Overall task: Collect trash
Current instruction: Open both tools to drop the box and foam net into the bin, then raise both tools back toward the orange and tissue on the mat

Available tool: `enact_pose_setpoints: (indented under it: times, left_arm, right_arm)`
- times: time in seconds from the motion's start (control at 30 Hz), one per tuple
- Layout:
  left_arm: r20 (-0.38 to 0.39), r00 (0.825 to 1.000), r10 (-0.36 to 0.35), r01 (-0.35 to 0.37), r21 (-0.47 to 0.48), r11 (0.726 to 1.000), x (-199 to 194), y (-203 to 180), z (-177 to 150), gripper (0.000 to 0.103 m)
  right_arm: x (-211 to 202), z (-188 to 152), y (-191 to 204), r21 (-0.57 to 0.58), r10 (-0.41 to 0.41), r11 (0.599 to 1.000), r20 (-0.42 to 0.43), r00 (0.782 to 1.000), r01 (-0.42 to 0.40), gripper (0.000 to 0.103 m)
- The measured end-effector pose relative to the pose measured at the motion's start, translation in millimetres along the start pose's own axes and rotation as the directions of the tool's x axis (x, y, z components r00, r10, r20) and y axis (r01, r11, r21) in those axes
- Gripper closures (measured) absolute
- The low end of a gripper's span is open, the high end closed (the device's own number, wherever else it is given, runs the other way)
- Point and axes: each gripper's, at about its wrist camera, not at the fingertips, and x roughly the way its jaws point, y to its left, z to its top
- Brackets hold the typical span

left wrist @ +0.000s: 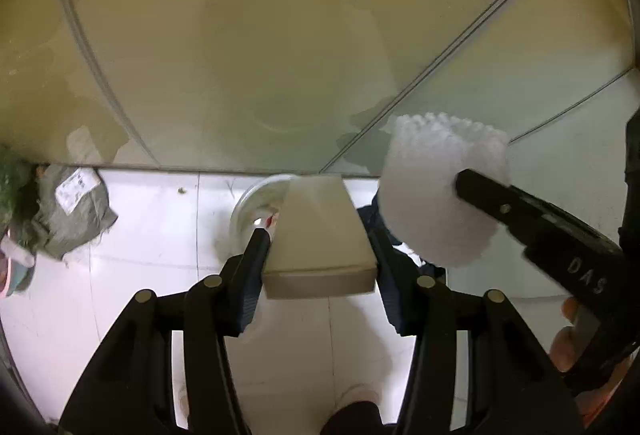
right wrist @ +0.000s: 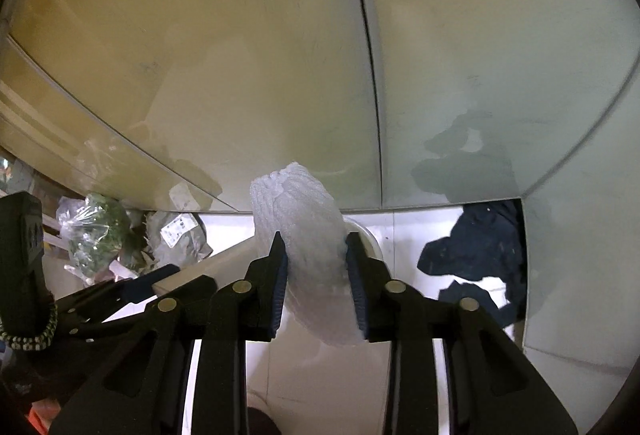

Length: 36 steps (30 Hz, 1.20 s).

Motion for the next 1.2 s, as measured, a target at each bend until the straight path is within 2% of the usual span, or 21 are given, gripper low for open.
enact_pose_setpoints:
  times: [0.13,0.33,0.47,0.67,0.93,1.1,1.2]
  left_arm:
    - [-0.007,0.999,0.037,-0.037,0.011,0.999,5,3,5,0.052]
    - [-0.024,0.998,0.062,-0.062,0.015,0.998,-19,-2,8,0.052]
    - [-0.010,0.997,0.080,-0.080,0.025,0.997,-62,-13,13,0.052]
    - [0.033,0.996,0.078,-0.080,0.044,0.996,-145,-33,31,0.052]
    - [0.134,0.990,0.052,-0.066,0.098,0.993,-291,-69,62,0.052]
    - [0.212,0.977,0.023,-0.053,0.140,0.989,-377,-83,79,0.051]
    - [0.275,0.961,-0.002,-0.049,0.176,0.983,-430,-87,88,0.048]
  right_arm:
    - [9,2,-3,0.003,0.008,1.000,-0.024,1.000,-0.008,0.063]
    - [5,5,-6,0.021,0.028,0.999,-0.063,0.998,-0.027,0.062]
    - [-17,12,3,0.008,0.010,1.000,-0.070,0.998,-0.010,0.062]
    - [-83,31,18,0.007,0.001,1.000,-0.048,0.999,-0.001,0.062]
    - [-217,70,64,-0.007,-0.021,1.000,0.064,0.998,0.022,0.062]
    - [-293,90,104,-0.031,-0.052,0.998,0.167,0.985,0.057,0.062]
    - [-337,100,124,-0.029,-0.058,0.997,0.236,0.970,0.067,0.062]
